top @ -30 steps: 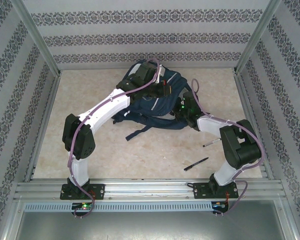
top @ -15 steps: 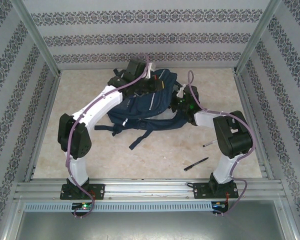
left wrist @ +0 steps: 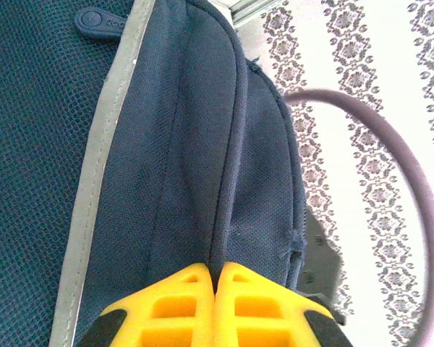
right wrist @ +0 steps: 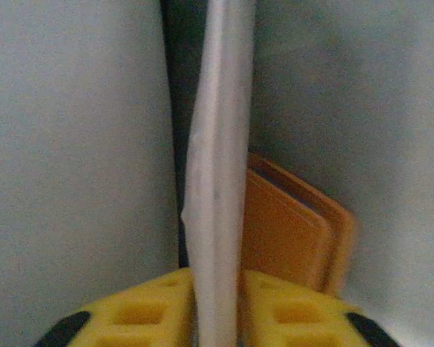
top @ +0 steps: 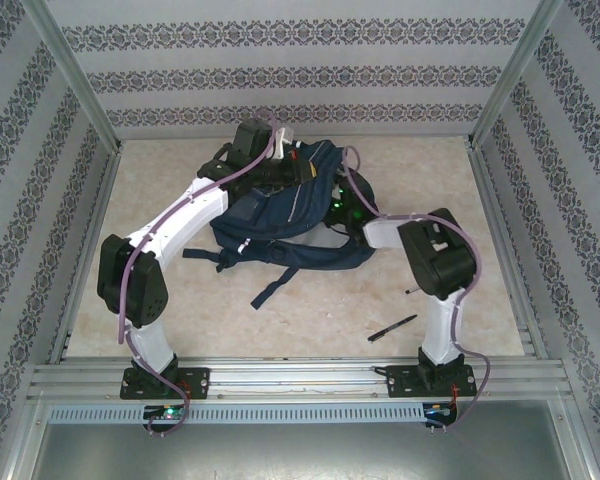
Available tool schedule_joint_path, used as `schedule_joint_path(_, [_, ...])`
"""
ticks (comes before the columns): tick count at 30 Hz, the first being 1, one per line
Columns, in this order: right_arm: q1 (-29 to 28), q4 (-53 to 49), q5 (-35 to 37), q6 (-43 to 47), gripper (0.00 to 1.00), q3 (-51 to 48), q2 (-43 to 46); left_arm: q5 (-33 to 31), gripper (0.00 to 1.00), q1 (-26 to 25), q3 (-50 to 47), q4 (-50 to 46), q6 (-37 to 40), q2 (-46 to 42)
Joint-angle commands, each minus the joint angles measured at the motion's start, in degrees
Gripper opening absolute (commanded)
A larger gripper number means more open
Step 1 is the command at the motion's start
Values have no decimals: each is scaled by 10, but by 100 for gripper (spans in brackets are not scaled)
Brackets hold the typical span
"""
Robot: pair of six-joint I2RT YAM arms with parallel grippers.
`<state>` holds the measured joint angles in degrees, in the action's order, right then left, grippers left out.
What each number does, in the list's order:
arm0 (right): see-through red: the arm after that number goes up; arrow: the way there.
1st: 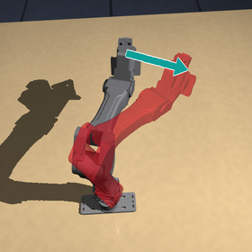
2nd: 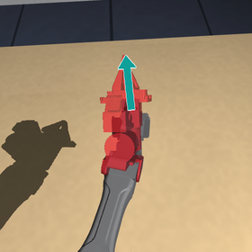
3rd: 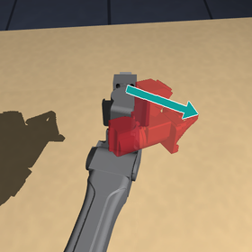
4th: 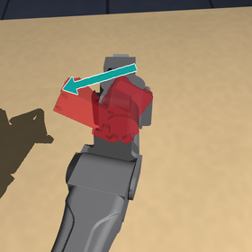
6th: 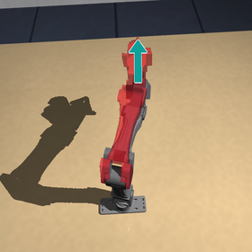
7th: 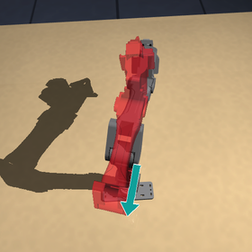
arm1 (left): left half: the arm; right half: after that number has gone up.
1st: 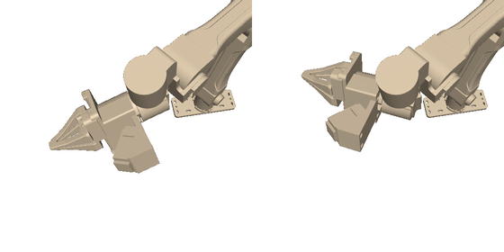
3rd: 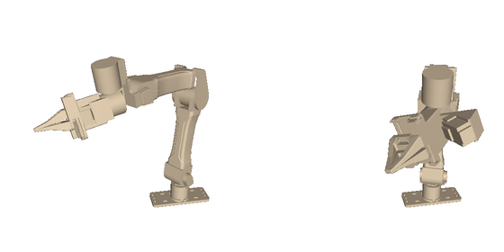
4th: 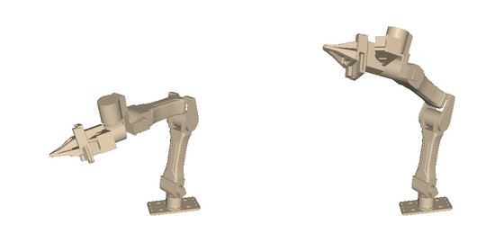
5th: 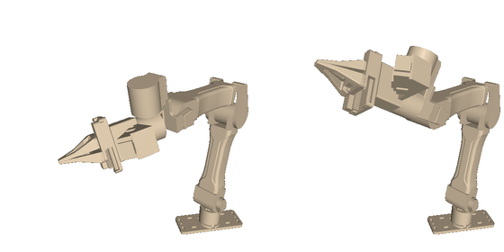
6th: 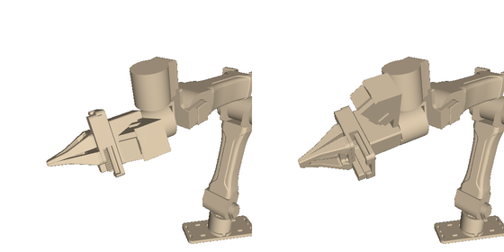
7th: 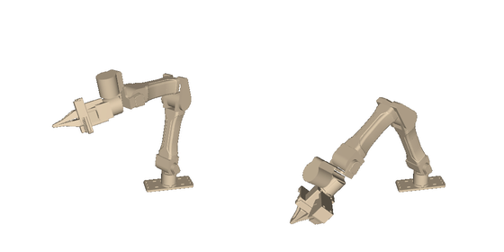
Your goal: Pack books, pencil case, and school supplies into a backpack
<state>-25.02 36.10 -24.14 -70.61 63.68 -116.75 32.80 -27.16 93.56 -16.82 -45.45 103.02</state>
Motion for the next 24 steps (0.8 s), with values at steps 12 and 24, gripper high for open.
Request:
schedule_joint_path(12, [5,-165,46,18,66,-44,122,18,0,24,-3,69,-9,-12])
schedule_joint_path(24, [102,-486,48,188,67,-167,378,47,53,46,106,-210,252,52])
